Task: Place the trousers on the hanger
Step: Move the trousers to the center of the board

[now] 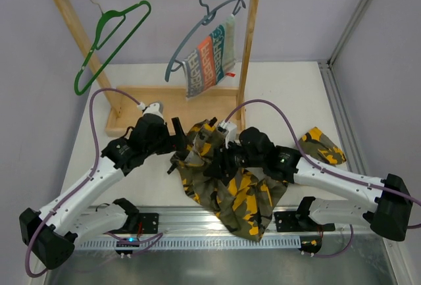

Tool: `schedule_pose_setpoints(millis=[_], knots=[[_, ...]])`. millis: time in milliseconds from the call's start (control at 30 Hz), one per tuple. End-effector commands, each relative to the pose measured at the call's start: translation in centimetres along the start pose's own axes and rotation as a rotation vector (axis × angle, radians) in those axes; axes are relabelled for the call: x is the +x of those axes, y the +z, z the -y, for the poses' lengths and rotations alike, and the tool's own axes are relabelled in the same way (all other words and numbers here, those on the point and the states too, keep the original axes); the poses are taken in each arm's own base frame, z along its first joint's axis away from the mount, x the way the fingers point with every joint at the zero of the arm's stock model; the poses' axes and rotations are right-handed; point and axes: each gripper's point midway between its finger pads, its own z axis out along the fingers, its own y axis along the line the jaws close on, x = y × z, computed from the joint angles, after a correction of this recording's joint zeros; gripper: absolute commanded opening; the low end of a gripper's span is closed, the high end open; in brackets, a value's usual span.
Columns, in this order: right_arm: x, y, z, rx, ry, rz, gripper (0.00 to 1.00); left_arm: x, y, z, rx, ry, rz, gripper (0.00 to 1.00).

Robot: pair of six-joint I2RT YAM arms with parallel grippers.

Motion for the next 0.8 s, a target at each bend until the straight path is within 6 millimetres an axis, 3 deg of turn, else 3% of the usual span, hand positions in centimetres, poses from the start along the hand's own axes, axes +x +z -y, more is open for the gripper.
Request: schedule_pose_setpoints(millis=[0, 133, 167, 200, 367, 500, 533, 633, 700, 733, 767], knots=[[-2.0, -0.5, -0.4, 0.019, -0.043, 0.067, 0.53, -2.5, -0.2, 2.3, 0.111, -0.027, 0.105, 1.00], [-2.6, -1.8, 0.5, 0.100, -0.059, 0.094, 0.54, -4.0, -0.3, 4.7, 0.216, 0.042, 0.147, 1.00], [-2.3, -2.2, 1.2, 0.146, -0.044, 0.084, 0.54, -3.8, -0.2, 5.5, 0.256, 0.070, 0.132, 1.00], [-3.3, -3.0, 2.4, 0.230, -0.037, 0.139, 0.53, -4.4, -0.1, 6.2, 0.285, 0.107, 0.153, 1.00], [-4.5, -6.8, 6.6, 0.479, 0.009, 0.286, 0.52, -6.3, 1.0, 7.8, 0.307, 0.221, 0.190, 1.00], [-5.3, -9.1, 8.6, 0.556, 0.045, 0.378, 0.52, -7.3, 3.0, 10.0, 0.338, 0.314, 0.156, 1.00], [-5.4, -9.5, 8.6, 0.550, 0.046, 0.391, 0.52, -6.4, 4.8, 10.1, 0.335, 0.339, 0.101, 1.00], [-5.4, -10.2, 9.2, 0.551, 0.041, 0.407, 0.52, -6.0, 7.0, 11.6, 0.388, 0.415, 0.064, 1.00], [-5.4, -10.9, 9.6, 0.562, 0.031, 0.425, 0.52, -6.5, 8.3, 11.3, 0.325, 0.384, 0.049, 0.98], [-5.2, -11.2, 9.8, 0.573, 0.032, 0.427, 0.52, -7.9, 9.6, 11.0, 0.236, 0.344, 0.051, 0.97], [-5.1, -11.6, 10.0, 0.587, 0.036, 0.430, 0.52, -7.0, 10.0, 10.6, 0.199, 0.285, -0.017, 0.96]])
